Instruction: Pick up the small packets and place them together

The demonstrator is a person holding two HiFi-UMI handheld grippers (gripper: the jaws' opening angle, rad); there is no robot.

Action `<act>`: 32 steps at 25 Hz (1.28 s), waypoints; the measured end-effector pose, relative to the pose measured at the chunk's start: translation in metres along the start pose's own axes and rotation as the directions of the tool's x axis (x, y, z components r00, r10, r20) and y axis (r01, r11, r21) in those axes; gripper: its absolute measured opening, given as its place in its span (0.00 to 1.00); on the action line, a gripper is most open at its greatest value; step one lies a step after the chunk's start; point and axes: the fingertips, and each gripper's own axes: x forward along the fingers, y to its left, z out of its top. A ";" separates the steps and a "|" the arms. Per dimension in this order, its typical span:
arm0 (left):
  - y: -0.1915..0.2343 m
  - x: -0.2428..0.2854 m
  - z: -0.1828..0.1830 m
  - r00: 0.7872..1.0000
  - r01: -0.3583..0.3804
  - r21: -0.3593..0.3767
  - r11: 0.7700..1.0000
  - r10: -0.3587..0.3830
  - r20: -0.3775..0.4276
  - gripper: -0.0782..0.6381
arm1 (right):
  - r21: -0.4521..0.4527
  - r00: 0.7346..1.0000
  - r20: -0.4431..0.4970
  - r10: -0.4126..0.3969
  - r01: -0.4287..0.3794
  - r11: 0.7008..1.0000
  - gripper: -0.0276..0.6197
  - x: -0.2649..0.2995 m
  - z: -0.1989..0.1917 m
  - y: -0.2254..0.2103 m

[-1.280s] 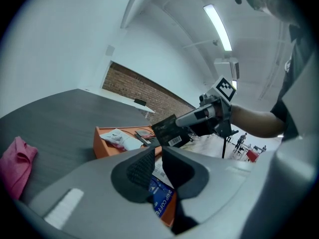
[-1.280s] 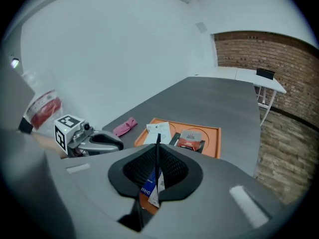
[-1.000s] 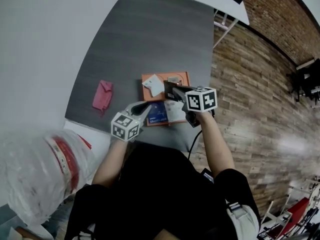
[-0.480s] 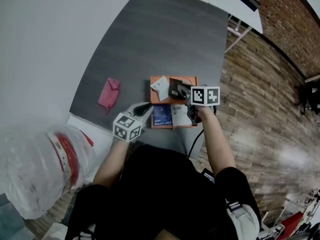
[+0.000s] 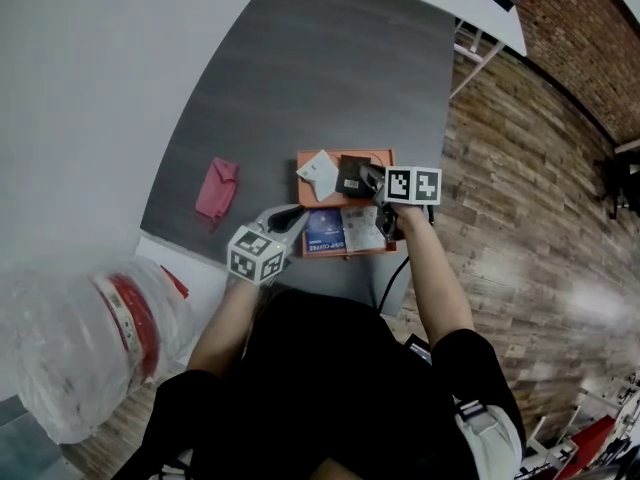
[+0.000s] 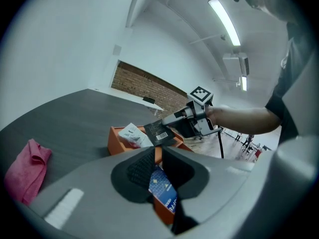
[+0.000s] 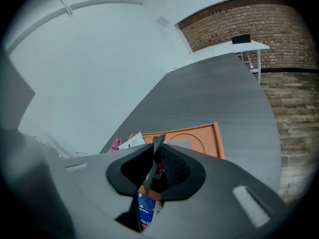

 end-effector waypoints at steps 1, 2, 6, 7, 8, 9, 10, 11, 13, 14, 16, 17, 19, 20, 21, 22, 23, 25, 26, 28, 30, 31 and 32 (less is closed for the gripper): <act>-0.001 0.001 0.000 1.000 0.001 0.000 1.000 -0.001 -0.002 0.17 | -0.002 1.000 0.000 -0.001 0.001 1.000 0.14 0.000 -0.001 -0.001; -0.001 0.001 -0.001 1.000 0.003 0.001 1.000 -0.003 -0.004 0.17 | -0.003 1.000 0.001 -0.003 0.003 1.000 0.16 -0.001 -0.001 -0.002; -0.004 0.003 0.001 1.000 0.016 -0.012 1.000 -0.016 0.002 0.17 | -0.023 1.000 0.004 -0.010 0.010 1.000 0.23 -0.003 -0.003 -0.005; -0.005 0.003 0.002 1.000 0.018 -0.021 1.000 -0.018 0.009 0.17 | -0.038 1.000 0.003 -0.015 0.015 0.999 0.26 -0.004 -0.003 -0.006; -0.005 0.003 0.003 1.000 0.019 -0.027 0.999 -0.019 0.015 0.17 | -0.058 1.000 0.001 -0.024 0.024 0.998 0.30 -0.005 -0.004 -0.006; -0.006 0.003 0.004 1.000 0.019 -0.028 0.999 -0.019 0.018 0.17 | -0.082 0.999 -0.001 -0.035 0.035 0.996 0.33 -0.006 -0.004 -0.006; -0.006 0.002 0.004 1.000 0.019 -0.027 0.999 -0.019 0.018 0.17 | -0.110 0.999 -0.002 -0.051 0.051 0.993 0.35 -0.007 -0.005 -0.006; -0.006 0.002 0.004 1.000 0.020 -0.025 0.999 -0.020 0.016 0.17 | -0.138 0.997 -0.002 -0.072 0.071 0.988 0.37 -0.008 -0.005 -0.007; -0.007 0.002 0.004 1.000 0.022 -0.022 1.000 -0.022 0.016 0.17 | -0.190 0.993 0.000 -0.115 0.112 0.975 0.38 -0.011 -0.005 -0.008; -0.007 0.002 0.004 1.000 0.023 -0.020 1.000 -0.023 0.016 0.17 | -0.213 0.991 0.000 -0.135 0.132 0.968 0.39 -0.012 -0.006 -0.009; -0.010 0.002 0.005 0.999 0.028 -0.017 0.999 -0.028 0.018 0.17 | -0.265 0.985 -0.006 -0.173 0.165 0.950 0.44 -0.014 -0.007 -0.010; -0.011 0.001 0.004 0.999 0.031 -0.014 0.999 -0.031 0.019 0.17 | -0.298 0.982 -0.011 -0.191 0.179 0.938 0.49 -0.015 -0.009 -0.011; -0.013 0.000 0.004 0.999 0.037 -0.010 0.999 -0.037 0.020 0.17 | -0.358 0.974 -0.019 -0.226 0.204 0.911 0.54 -0.016 -0.013 -0.010; -0.015 0.000 0.003 0.999 0.039 -0.007 0.999 -0.039 0.021 0.17 | -0.378 0.971 -0.027 -0.239 0.211 0.901 0.55 -0.017 -0.015 -0.009; -0.016 -0.001 0.003 0.999 0.041 -0.006 0.999 -0.041 0.022 0.17 | -0.389 0.968 -0.038 -0.247 0.213 0.896 0.57 -0.017 -0.018 -0.009; -0.017 -0.002 0.003 0.999 0.042 -0.004 0.999 -0.042 0.024 0.17 | -0.393 0.966 -0.055 -0.252 0.211 0.895 0.57 -0.017 -0.021 -0.008; -0.018 -0.003 0.004 0.999 0.044 -0.002 0.999 -0.044 0.027 0.17 | -0.396 0.963 -0.080 -0.258 0.207 0.894 0.57 -0.017 -0.027 -0.008; -0.018 -0.005 0.004 0.998 0.045 -0.001 0.999 -0.045 0.031 0.17 | -0.415 0.951 -0.128 -0.283 0.208 0.886 0.58 -0.017 -0.037 -0.010; -0.019 -0.007 0.004 0.998 0.046 0.001 0.999 -0.046 0.033 0.17 | -0.427 0.946 -0.129 -0.297 0.217 0.878 0.58 -0.018 -0.040 -0.011; -0.020 -0.009 0.002 0.998 0.048 0.004 0.999 -0.049 0.033 0.17 | -0.428 0.945 -0.097 -0.313 0.244 0.870 0.58 -0.022 -0.039 -0.012; -0.021 -0.011 0.001 0.998 0.051 0.008 0.999 -0.051 0.033 0.17 | -0.411 0.949 -0.064 -0.309 0.257 0.875 0.58 -0.026 -0.037 -0.011; -0.022 -0.012 0.001 0.998 0.053 0.010 0.999 -0.053 0.033 0.17 | -0.405 0.951 -0.048 -0.304 0.260 0.877 0.58 -0.029 -0.036 -0.009; -0.023 -0.013 0.001 0.998 0.055 0.012 0.998 -0.056 0.033 0.17 | -0.403 0.953 -0.031 -0.300 0.263 0.877 0.57 -0.032 -0.034 -0.007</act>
